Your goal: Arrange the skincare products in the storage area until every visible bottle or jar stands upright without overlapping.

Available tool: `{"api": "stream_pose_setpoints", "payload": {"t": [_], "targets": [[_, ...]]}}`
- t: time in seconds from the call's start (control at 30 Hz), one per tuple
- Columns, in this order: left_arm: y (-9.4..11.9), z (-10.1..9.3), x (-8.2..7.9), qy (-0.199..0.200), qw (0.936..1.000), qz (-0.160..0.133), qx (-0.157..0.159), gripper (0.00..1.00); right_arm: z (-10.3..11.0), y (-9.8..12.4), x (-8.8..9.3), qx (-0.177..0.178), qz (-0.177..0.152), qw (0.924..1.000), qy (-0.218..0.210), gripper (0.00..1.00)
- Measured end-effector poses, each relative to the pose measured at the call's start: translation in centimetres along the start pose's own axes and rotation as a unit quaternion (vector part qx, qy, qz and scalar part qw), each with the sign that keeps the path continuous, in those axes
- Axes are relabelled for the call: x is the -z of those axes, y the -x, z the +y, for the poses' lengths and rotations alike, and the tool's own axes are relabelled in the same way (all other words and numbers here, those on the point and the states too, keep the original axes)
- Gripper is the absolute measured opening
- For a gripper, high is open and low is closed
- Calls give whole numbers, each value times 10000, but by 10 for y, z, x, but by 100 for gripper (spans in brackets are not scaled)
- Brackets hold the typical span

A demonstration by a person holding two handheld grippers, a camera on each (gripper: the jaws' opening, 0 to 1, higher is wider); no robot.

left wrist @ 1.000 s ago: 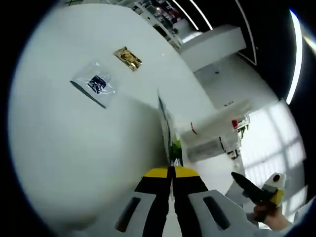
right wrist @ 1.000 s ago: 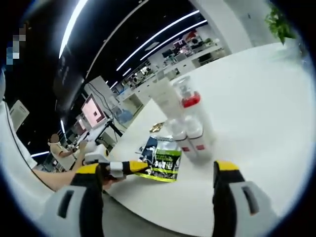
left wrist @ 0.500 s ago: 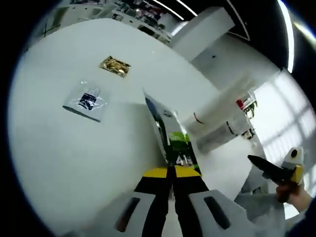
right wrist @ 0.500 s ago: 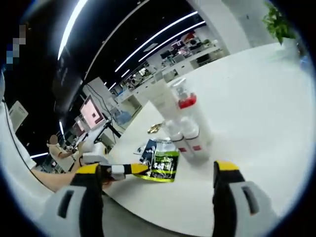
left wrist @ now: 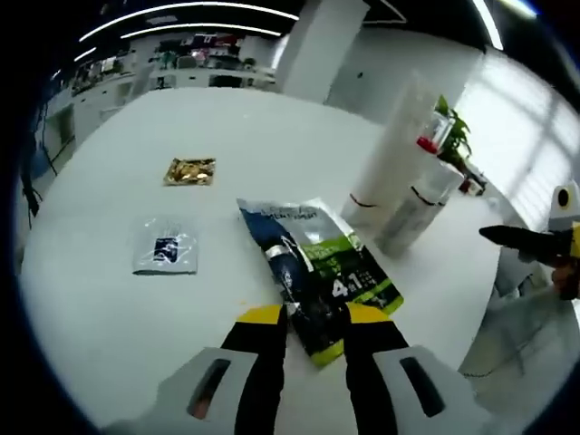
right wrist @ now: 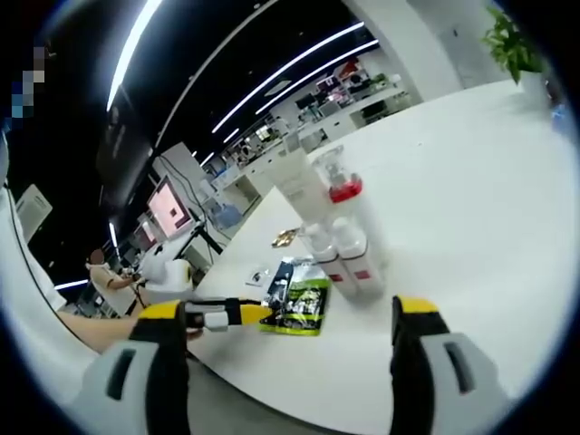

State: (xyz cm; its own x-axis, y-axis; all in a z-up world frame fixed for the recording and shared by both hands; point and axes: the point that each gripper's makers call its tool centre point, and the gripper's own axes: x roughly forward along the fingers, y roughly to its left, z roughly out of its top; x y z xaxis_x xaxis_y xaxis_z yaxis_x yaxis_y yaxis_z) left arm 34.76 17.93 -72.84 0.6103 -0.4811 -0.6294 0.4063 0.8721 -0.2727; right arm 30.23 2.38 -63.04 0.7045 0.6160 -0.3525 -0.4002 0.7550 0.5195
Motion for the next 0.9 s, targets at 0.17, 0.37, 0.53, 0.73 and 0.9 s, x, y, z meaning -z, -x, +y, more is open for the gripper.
{"api": "stream_pose_setpoints", "payload": {"t": [0.17,0.37,0.53,0.73,0.9], "targets": [[-1,-8,-12,-618,9979,-79,162,28,-1,1,-1,26,-29,10000,3,94],[-10,-19,-16,-1347,9903,92,323,32,-3,3,-1,57,-52,10000,-8,95],[-20,-26,-17,-1564,9864,205,471,42,-4,5,-1,83,-53,9999,-27,95],[-30,-26,-14,-1683,9832,322,625,45,-7,6,0,126,-42,9999,-40,95],[-36,-23,-9,-1833,9795,465,692,44,-10,6,1,156,-25,9999,-68,95]]}}
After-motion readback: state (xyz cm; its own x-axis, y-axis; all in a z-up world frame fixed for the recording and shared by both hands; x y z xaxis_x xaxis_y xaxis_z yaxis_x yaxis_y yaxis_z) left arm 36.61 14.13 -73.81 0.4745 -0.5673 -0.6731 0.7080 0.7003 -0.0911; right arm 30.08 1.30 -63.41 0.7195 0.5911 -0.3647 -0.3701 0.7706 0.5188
